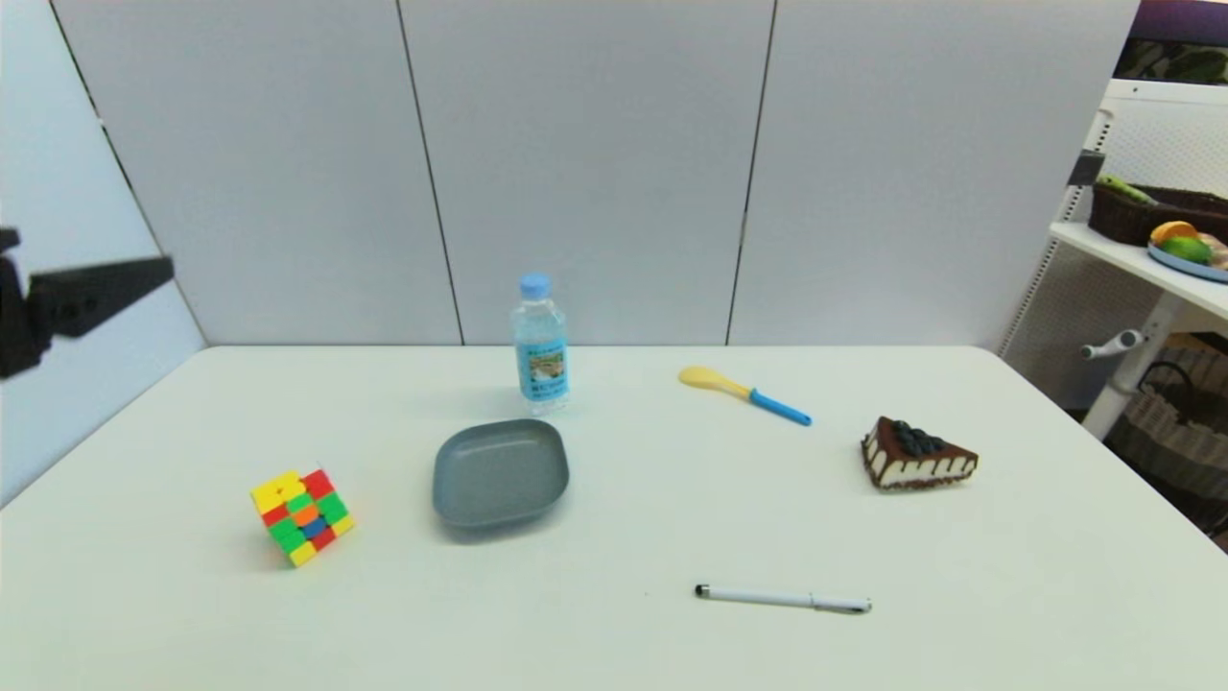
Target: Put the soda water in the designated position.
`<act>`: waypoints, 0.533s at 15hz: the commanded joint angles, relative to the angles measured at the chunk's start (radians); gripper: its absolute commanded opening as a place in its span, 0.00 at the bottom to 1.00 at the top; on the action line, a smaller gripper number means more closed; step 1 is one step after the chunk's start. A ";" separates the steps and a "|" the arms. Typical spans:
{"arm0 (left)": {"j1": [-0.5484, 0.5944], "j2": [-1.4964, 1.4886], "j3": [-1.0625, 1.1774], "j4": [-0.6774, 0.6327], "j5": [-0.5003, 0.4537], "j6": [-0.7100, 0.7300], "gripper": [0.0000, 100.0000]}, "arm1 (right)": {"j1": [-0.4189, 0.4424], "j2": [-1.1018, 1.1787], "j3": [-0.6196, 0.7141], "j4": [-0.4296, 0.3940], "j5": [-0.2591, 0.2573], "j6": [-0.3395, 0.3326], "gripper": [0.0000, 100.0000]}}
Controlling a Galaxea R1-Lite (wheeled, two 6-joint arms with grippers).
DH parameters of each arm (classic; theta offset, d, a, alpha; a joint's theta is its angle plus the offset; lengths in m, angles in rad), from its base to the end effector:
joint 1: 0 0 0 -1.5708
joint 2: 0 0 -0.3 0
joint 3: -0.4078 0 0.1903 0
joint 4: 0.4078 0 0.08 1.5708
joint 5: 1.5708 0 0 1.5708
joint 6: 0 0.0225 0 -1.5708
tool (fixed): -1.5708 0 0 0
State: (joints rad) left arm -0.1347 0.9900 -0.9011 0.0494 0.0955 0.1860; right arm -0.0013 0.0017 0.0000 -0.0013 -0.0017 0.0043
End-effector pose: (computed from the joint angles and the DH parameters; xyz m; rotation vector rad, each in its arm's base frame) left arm 0.1167 -0.0137 0.2964 0.2016 0.1334 -0.0518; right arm -0.0227 0.0000 0.0756 0.0043 0.0004 -0.0030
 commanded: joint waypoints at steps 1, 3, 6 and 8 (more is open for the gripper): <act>0.006 -0.490 0.461 0.020 0.001 -0.003 1.00 | 0.001 0.001 0.000 0.000 0.000 0.000 1.00; 0.012 -0.674 0.623 0.024 -0.066 -0.016 1.00 | 0.000 0.001 0.000 0.000 0.000 0.000 1.00; 0.023 -0.703 0.757 -0.074 -0.149 -0.025 1.00 | 0.000 0.001 0.000 0.000 0.000 0.000 1.00; 0.096 -0.723 0.846 -0.125 -0.208 -0.023 1.00 | 0.001 0.001 0.000 0.000 0.000 0.000 1.00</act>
State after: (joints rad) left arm -0.0904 0.3285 -0.1381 -0.0351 -0.0683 0.1619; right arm -0.0009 0.0017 0.0000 -0.0013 -0.0017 0.0043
